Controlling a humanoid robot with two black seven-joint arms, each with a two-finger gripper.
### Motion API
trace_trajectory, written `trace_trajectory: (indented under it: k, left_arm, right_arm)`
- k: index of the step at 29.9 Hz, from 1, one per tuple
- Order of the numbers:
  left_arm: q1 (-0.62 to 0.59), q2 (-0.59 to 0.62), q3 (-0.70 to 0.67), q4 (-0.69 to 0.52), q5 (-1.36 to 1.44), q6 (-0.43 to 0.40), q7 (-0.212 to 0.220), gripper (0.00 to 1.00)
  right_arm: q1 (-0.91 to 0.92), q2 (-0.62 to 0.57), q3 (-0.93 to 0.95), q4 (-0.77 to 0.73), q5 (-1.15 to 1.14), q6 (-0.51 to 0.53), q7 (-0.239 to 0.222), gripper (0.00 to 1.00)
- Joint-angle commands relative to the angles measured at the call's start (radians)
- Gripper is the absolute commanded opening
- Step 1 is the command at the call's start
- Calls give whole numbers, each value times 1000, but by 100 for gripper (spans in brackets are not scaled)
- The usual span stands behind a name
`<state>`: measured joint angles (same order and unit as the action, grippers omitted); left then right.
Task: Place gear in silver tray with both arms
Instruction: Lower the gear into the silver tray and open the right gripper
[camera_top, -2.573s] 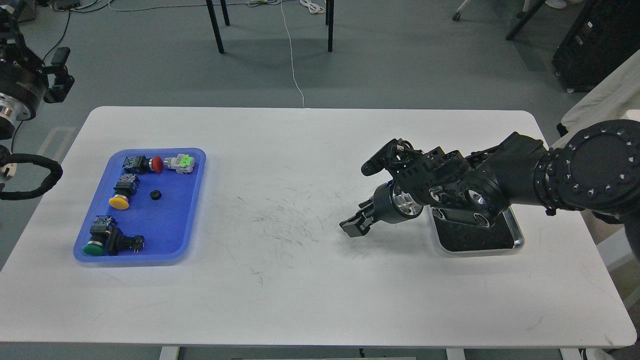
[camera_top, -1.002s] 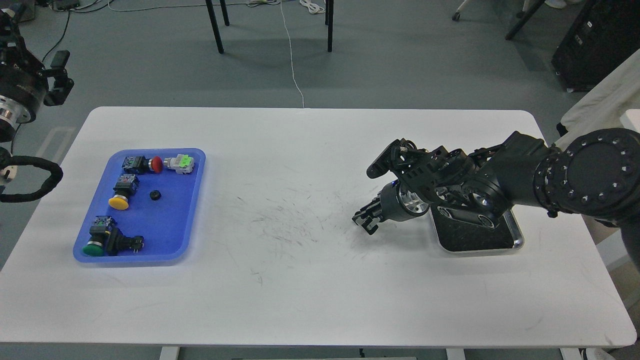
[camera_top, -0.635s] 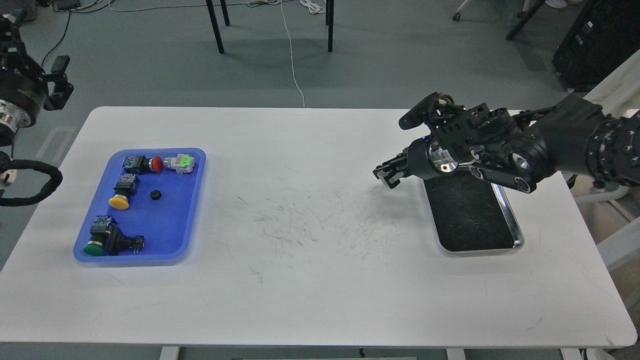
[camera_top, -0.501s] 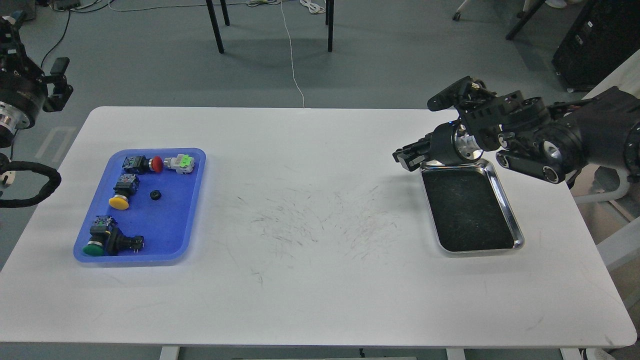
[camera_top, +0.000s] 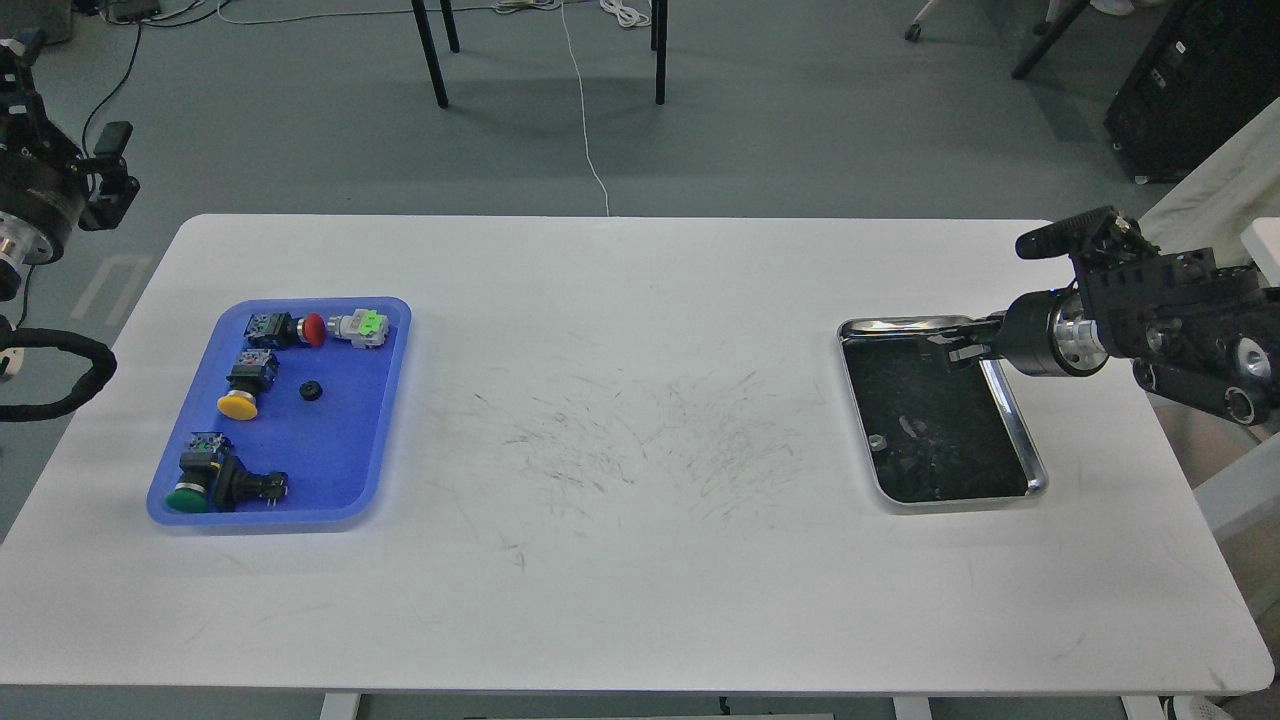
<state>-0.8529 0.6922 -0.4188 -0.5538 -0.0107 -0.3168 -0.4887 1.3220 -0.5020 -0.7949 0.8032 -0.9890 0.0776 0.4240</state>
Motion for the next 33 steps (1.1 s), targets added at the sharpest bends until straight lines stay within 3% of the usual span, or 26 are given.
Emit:
trace_trajectory:
  k: [1, 11, 20, 33]
  left_arm:
    - [6, 1, 0, 0, 0, -1, 0, 98]
    - [14, 9, -2, -1, -2, -1, 0, 98]
    - [15, 9, -3, -1, -3, -1, 0, 98]
    - [17, 4, -3, -1, -2, 1, 0, 98]
  right_arm:
    - [-52, 6, 0, -16, -3, -9, -1, 6]
    - [-107, 57, 31, -154, 1, -12, -1, 6]
    - [-115, 161, 37, -191, 0, -13, -4, 6]
    - [-130, 154, 26, -194, -2, -6, 1, 8]
